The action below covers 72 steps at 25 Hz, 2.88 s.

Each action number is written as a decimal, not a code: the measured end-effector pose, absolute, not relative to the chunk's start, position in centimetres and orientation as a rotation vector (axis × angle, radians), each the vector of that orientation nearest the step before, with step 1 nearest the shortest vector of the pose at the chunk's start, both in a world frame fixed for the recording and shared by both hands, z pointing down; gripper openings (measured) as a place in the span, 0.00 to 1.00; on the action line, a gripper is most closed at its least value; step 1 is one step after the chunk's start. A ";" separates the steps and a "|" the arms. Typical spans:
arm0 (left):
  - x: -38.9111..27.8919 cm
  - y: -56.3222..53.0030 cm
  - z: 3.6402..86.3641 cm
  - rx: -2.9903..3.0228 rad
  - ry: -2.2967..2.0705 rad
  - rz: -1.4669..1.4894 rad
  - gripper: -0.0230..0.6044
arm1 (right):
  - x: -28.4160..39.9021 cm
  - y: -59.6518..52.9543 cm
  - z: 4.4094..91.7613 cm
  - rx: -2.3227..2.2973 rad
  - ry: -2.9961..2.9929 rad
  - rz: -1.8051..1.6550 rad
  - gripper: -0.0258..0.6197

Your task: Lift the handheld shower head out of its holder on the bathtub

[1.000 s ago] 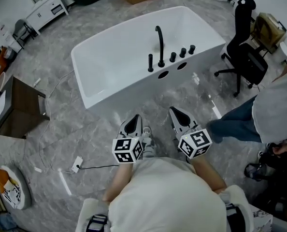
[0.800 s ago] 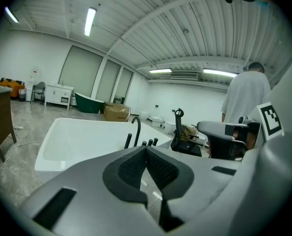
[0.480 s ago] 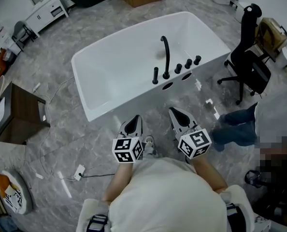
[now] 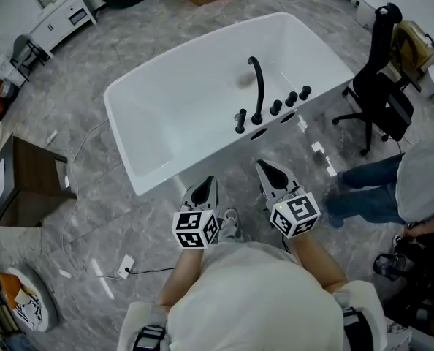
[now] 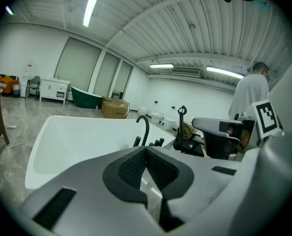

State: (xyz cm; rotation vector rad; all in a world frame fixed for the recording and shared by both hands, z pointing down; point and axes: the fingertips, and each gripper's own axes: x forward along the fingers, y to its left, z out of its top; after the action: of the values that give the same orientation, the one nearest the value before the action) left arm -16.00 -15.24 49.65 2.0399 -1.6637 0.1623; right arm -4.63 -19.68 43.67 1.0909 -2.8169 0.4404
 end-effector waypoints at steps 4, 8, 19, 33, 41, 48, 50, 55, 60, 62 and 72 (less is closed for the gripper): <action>-17.2 -16.4 50.6 2.025 -1.646 0.178 0.07 | -5.5 -21.5 45.0 1.108 -2.783 0.416 0.07; -18.0 -17.7 51.9 2.017 -1.618 0.198 0.07 | -6.1 -23.7 47.2 1.132 -2.737 0.405 0.07; -19.9 -21.5 55.8 1.993 -1.547 0.243 0.07 | -7.9 -30.4 55.4 1.156 -2.613 0.391 0.07; -21.3 -25.1 59.6 1.934 -1.507 0.276 0.07 | -10.6 -38.6 66.9 1.100 -2.438 0.477 0.35; -22.3 -25.8 61.9 1.891 -1.493 0.301 0.07 | -10.6 -41.6 72.6 1.102 -2.318 0.532 0.37; -23.7 -25.9 63.4 1.827 -1.517 0.304 0.07 | -11.5 -43.9 76.3 1.063 -2.255 0.540 0.37; -23.9 -26.0 63.6 1.815 -1.523 0.306 0.07 | -11.6 -44.4 77.1 1.060 -2.236 0.542 0.37; -23.9 -25.8 63.8 1.811 -1.524 0.312 0.07 | -11.6 -45.1 78.6 1.048 -2.203 0.539 0.37; -24.0 -24.7 64.3 1.792 -1.518 0.327 0.07 | -11.9 -45.2 79.0 1.018 -2.178 0.474 0.27; -23.8 -24.5 64.2 1.793 -1.520 0.326 0.07 | -11.8 -45.2 78.9 1.009 -2.167 0.451 0.26; -23.1 -24.1 62.7 1.819 -1.542 0.290 0.07 | -12.1 -44.5 75.8 1.036 -2.204 0.374 0.26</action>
State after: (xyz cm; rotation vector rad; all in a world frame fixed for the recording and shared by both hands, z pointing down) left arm -23.15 -24.09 62.74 1.8192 -1.5416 0.2902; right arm -12.12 -44.49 75.78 1.0363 -2.2039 0.3743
